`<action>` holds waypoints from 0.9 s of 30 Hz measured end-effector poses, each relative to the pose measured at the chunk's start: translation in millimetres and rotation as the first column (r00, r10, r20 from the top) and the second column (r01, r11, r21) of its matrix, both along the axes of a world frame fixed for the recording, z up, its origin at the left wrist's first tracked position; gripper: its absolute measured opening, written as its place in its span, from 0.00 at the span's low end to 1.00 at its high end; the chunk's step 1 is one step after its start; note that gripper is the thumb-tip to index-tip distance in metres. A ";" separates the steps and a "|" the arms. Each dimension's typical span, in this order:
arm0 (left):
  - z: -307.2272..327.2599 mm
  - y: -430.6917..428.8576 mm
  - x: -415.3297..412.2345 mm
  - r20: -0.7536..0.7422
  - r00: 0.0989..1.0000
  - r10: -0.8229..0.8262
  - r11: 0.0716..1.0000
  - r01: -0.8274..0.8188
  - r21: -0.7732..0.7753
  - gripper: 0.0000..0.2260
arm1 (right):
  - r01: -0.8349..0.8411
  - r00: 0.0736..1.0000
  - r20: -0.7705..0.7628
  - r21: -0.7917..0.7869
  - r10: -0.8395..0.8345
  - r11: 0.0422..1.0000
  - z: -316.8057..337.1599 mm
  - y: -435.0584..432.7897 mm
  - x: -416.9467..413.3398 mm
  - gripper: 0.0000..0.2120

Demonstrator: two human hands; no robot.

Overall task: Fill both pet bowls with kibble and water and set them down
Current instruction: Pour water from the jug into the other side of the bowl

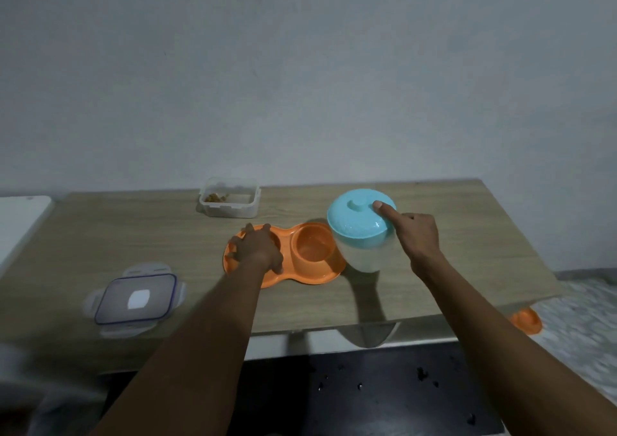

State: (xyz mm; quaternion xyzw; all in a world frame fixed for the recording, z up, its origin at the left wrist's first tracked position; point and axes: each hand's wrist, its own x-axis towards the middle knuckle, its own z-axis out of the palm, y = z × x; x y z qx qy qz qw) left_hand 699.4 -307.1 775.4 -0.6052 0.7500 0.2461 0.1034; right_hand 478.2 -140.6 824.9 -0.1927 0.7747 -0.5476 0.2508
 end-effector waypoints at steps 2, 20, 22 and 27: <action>-0.1 -0.7 1.1 -0.002 1.000 0.001 1.000 -0.001 -0.002 0.54 | 0.003 1.000 -0.020 0.029 -0.003 1.000 1.5 2.8 5.2 0.30; -10.3 -1.1 7.9 -0.029 0.999 -0.021 0.999 0.020 -0.049 0.56 | 0.013 0.932 -0.346 0.323 0.105 0.946 11.4 0.2 24.3 0.32; -9.4 -0.5 7.4 -0.026 1.000 -0.017 0.999 0.015 -0.050 0.56 | 0.013 0.928 -0.356 0.333 0.113 0.943 13.0 0.9 24.0 0.32; -9.8 -0.3 7.3 -0.021 1.000 -0.009 0.999 0.009 -0.039 0.56 | 0.018 0.920 -0.372 0.357 0.124 0.934 15.7 1.2 22.8 0.31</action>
